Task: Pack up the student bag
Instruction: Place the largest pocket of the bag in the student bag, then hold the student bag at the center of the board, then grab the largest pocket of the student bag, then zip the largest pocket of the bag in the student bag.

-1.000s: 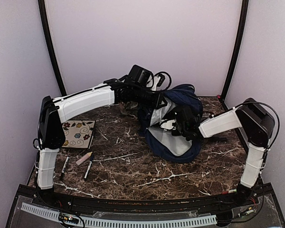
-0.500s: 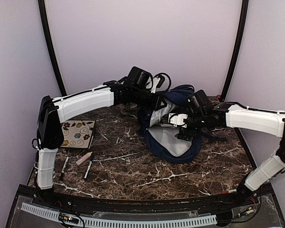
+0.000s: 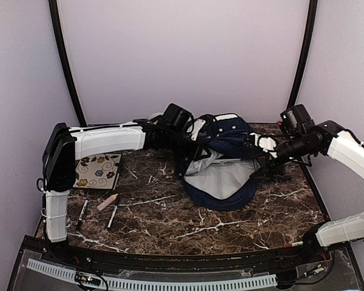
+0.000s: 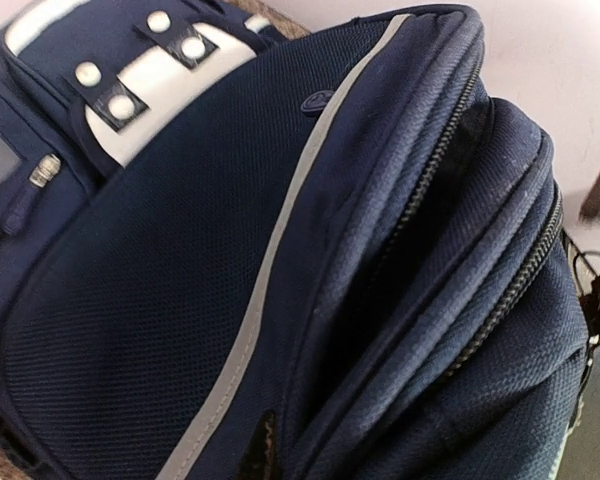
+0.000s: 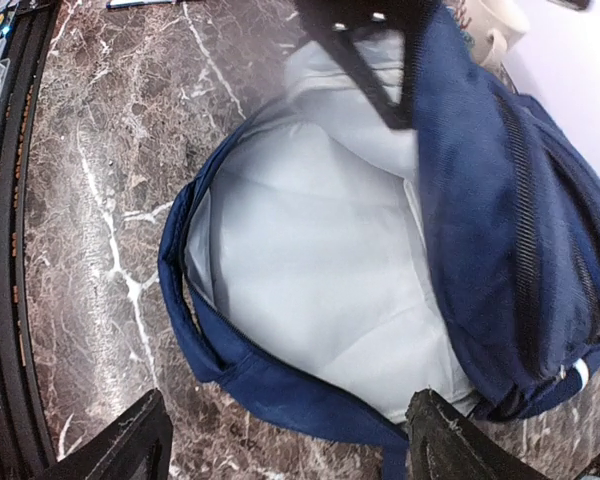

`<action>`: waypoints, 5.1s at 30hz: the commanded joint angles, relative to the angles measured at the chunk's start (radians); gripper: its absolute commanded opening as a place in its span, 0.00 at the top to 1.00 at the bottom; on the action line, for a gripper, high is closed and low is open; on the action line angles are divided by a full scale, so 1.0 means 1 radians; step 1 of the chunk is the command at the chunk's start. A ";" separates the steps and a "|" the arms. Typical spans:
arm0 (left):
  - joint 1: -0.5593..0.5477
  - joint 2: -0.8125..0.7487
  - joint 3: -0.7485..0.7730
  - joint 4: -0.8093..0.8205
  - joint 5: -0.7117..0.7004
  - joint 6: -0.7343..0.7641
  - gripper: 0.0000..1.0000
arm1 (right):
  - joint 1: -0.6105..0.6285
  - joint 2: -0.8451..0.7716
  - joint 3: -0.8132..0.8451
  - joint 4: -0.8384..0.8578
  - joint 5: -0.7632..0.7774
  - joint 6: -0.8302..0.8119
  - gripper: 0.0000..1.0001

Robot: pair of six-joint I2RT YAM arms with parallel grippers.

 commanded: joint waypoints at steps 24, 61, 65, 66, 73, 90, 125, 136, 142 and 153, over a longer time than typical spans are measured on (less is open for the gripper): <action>0.084 -0.654 -0.911 0.413 0.048 0.223 0.12 | -0.113 0.356 0.257 0.095 -0.209 0.204 0.32; 0.209 -0.012 -0.809 0.871 0.303 0.400 0.75 | -0.086 0.801 0.311 0.147 -0.228 0.340 0.46; 0.209 -0.022 -0.819 0.853 0.261 0.417 0.84 | -0.085 0.806 0.318 0.140 -0.239 0.340 0.46; 0.209 -0.024 -0.824 0.853 0.244 0.421 0.84 | -0.084 0.806 0.320 0.138 -0.242 0.340 0.46; 0.209 -0.046 -0.837 0.819 0.196 0.440 1.00 | -0.080 0.811 0.321 0.131 -0.242 0.340 0.47; 0.193 -0.247 -1.026 0.819 0.103 0.420 0.53 | -0.064 0.831 0.353 0.135 -0.204 0.371 0.47; 0.210 -0.049 -0.847 0.832 0.239 0.496 0.98 | -0.013 0.846 0.400 0.081 -0.186 0.344 0.47; 0.120 -0.265 -0.992 0.620 0.070 0.440 1.00 | 0.188 0.932 0.599 0.087 -0.238 0.438 0.48; 0.032 -0.292 -0.999 0.534 0.024 0.393 1.00 | 0.277 1.101 0.767 0.112 -0.189 0.534 0.48; -0.162 -0.326 -0.995 0.510 -0.028 0.303 1.00 | 0.302 1.257 0.783 0.112 -0.045 0.662 0.50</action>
